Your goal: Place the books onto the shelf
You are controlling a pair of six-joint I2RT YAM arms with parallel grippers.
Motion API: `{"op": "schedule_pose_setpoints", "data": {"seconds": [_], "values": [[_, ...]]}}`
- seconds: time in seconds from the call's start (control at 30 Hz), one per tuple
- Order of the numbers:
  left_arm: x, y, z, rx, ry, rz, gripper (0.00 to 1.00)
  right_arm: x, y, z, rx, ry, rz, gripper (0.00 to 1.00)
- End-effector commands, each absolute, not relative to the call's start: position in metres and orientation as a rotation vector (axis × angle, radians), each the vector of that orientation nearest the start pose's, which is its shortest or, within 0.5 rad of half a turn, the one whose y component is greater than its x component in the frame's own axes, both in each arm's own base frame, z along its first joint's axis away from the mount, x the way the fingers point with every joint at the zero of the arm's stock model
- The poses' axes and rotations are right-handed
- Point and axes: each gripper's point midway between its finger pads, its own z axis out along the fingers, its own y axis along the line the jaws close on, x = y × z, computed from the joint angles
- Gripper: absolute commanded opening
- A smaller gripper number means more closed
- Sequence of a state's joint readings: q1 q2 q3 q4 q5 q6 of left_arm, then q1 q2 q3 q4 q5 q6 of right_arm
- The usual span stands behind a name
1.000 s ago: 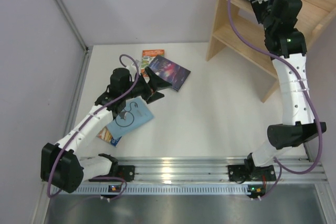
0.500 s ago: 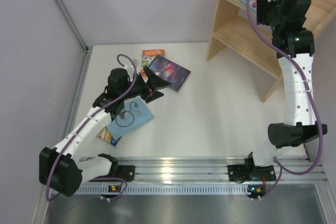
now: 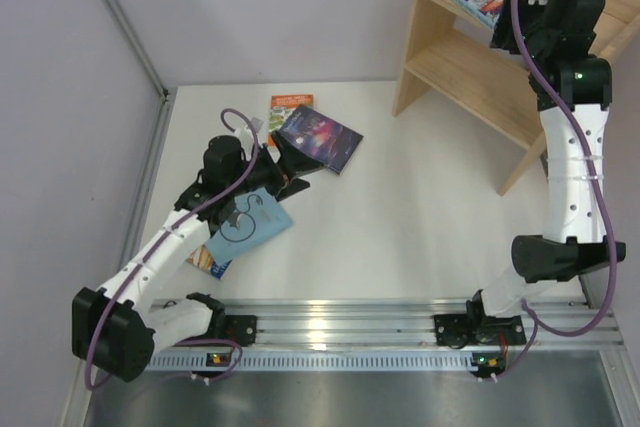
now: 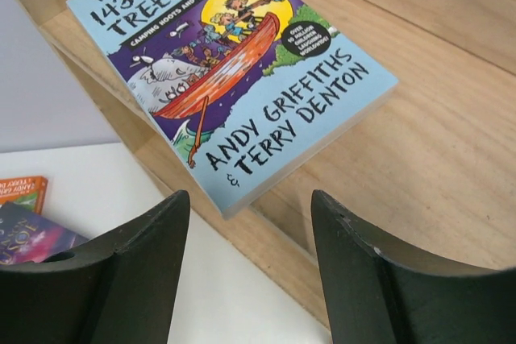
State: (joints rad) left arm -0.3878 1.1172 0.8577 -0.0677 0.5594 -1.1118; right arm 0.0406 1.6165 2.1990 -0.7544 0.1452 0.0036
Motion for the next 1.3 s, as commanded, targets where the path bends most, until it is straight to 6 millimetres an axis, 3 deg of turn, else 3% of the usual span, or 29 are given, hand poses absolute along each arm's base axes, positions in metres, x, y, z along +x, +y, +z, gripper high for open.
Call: {"op": "schedule_pose_setpoints", "data": {"seconds": [0.0,0.33,1.27], "values": [[0.268,-0.243,0.28,-0.295,2.057,-1.492,0.98,0.416,-0.01,0.495,0.135,1.71,-0.058,0.61],[0.264,-0.241,0.278,-0.308,2.056,-1.491,0.98,0.423,-0.01,0.484,0.082,1.728,-0.096,0.56],[0.271,-0.241,0.269,-0.323,2.069,-1.463,0.98,0.461,-0.012,0.478,0.03,1.668,-0.136,0.38]]}}
